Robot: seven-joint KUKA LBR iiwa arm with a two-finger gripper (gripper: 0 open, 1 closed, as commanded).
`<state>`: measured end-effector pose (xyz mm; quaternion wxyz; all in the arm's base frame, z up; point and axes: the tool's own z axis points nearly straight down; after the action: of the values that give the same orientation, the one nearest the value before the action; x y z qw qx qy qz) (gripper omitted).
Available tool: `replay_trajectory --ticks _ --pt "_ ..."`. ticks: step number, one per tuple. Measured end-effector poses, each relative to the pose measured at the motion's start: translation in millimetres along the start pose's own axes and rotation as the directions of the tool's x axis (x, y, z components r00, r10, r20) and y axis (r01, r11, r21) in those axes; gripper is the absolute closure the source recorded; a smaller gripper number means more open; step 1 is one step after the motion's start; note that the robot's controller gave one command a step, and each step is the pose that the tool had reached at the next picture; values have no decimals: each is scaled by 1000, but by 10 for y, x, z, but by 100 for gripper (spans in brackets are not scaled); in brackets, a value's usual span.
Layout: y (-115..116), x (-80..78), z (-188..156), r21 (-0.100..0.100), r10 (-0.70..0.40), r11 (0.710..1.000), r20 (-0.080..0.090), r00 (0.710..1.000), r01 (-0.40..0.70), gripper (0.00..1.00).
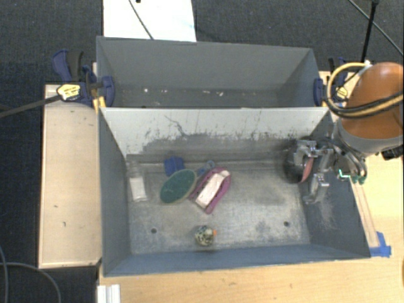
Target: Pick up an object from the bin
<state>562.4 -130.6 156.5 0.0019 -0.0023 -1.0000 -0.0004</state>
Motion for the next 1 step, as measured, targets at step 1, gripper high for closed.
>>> replay_trajectory --ticks 1 --pt "-154 -363 581 -4 -124 992 22 992 124 0"
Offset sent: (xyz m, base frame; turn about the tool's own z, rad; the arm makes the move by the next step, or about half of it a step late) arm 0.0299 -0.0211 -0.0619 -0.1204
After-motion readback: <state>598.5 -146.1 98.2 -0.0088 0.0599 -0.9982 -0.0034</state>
